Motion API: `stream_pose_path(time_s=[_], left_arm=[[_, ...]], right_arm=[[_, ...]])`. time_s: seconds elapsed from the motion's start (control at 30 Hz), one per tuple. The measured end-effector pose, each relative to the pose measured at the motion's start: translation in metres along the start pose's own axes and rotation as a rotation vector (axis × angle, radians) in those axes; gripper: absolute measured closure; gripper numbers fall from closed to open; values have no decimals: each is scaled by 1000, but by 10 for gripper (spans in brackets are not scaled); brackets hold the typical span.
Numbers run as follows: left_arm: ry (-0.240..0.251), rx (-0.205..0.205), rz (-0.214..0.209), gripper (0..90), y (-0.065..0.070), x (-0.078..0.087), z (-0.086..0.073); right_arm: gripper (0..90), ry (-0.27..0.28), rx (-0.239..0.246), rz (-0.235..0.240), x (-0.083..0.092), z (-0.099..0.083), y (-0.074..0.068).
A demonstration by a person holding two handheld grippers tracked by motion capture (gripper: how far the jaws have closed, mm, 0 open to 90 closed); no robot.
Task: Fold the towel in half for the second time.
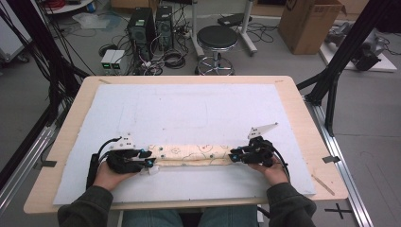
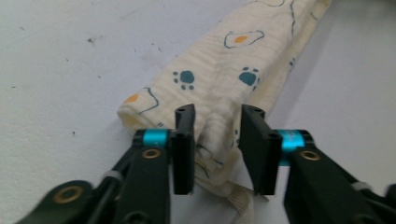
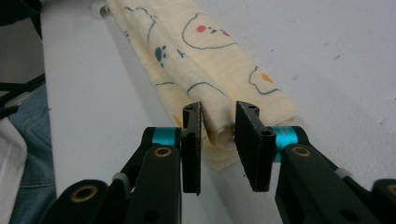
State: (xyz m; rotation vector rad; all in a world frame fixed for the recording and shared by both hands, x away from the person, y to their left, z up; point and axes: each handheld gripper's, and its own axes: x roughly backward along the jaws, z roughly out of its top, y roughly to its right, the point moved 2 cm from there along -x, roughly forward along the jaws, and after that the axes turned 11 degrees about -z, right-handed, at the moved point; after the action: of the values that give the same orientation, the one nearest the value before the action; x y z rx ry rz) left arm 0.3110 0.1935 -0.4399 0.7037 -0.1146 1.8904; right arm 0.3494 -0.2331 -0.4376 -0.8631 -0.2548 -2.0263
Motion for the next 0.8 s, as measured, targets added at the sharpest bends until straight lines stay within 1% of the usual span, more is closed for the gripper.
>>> stream_pose_path(time_s=[0.03, 0.07, 0.1, 0.13, 0.17, 0.23, 0.27, 0.33, 0.4, 0.43, 0.47, 0.53, 0.57, 0.6, 0.63, 0.67, 0.8], left_arm=[[11, -4, -2, 569, 1, 2, 1], [23, 1, -2, 539, 2, 4, 2], [32, -8, -5, 521, 3, 6, 4], [41, -11, -6, 512, 4, 9, 5], [46, -16, -2, 504, 4, 11, 7], [70, -10, -1, 487, 4, 14, 9], [76, -9, -1, 486, 4, 15, 11], [94, -2, -14, 483, 4, 16, 15], [103, -6, -18, 491, 5, 14, 20], [103, -14, -24, 519, 5, 12, 24], [96, -13, -27, 590, 5, 9, 26], [62, -18, -8, 695, 5, -1, 33], [45, -19, -5, 760, 4, -8, 37], [34, -20, -5, 791, 3, -12, 39], [23, -15, -2, 810, 2, -17, 41], [8, -11, 0, 824, 1, -25, 43], [-46, -20, -15, 842, 0, -44, 45]], right_arm=[[646, 7, -3, -1, 2, 0, -1], [608, 24, -9, 3, 5, 2, -2], [605, 35, -14, 18, 7, 3, -3], [599, 48, -9, 29, 10, 4, -4], [598, 63, 5, 24, 13, 5, -6], [600, 75, 9, 33, 16, 9, -10], [604, 80, 20, 29, 17, 12, -11], [625, 80, 28, 26, 16, 17, -13], [650, 78, 38, 31, 14, 22, -15], [671, 70, 42, 32, 12, 25, -16], [701, 56, 48, 31, 9, 28, -17], [741, 50, 59, 18, 3, 35, -18], [772, 42, 59, 30, -1, 39, -19], [788, 33, 66, 40, -7, 43, -20], [798, 34, 74, 41, -11, 46, -20], [809, 22, 78, 51, -16, 50, -21], [814, -32, 101, 64, -38, 60, -28]])
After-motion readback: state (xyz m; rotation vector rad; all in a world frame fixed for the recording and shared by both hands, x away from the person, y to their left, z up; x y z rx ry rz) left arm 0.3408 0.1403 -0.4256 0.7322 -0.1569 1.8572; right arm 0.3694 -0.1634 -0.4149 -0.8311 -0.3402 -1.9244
